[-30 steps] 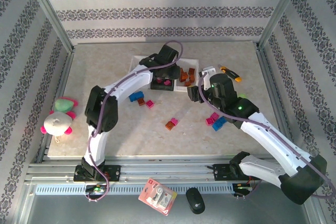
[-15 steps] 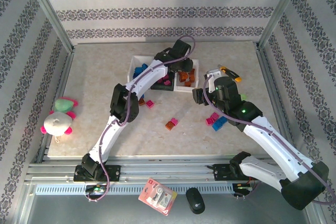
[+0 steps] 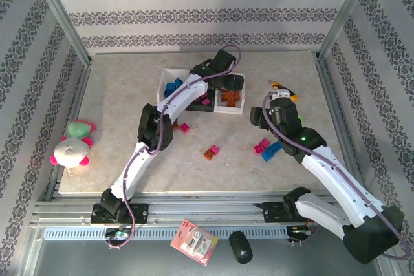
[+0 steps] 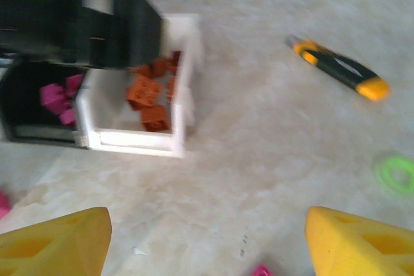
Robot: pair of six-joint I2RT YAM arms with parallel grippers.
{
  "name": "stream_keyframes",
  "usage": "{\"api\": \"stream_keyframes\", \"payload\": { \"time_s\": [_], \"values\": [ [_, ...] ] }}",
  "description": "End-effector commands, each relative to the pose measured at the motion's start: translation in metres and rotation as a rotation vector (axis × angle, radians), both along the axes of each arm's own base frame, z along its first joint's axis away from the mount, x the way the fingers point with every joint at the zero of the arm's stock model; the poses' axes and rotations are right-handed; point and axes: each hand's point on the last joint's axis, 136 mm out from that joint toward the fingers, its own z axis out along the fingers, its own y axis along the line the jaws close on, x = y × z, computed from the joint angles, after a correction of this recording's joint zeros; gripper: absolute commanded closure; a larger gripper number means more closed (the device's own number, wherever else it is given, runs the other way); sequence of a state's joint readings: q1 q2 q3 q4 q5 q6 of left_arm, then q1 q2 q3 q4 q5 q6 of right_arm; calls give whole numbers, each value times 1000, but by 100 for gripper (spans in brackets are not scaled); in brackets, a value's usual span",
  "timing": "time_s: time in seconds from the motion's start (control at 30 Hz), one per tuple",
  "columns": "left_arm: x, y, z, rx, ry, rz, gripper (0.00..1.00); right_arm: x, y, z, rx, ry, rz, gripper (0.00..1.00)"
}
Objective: Sort the legos into containers by color
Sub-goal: Place the lego in the container, then pick up the lego from the middle-right of the table.
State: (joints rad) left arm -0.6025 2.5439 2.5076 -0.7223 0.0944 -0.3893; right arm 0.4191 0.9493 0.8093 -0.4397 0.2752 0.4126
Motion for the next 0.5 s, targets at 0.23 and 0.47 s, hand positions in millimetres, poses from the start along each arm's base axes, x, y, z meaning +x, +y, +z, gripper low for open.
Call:
{"api": "stream_keyframes", "payload": {
  "time_s": [0.23, 0.47],
  "values": [
    [-76, -4, 104, -126, -324, -333, 12, -49, -73, -100, 234, 284, -541, 23],
    [-148, 10, 105, -201, -533, -571, 11, -54, -80, -135, 327, 379, -630, 24]
  ]
}}
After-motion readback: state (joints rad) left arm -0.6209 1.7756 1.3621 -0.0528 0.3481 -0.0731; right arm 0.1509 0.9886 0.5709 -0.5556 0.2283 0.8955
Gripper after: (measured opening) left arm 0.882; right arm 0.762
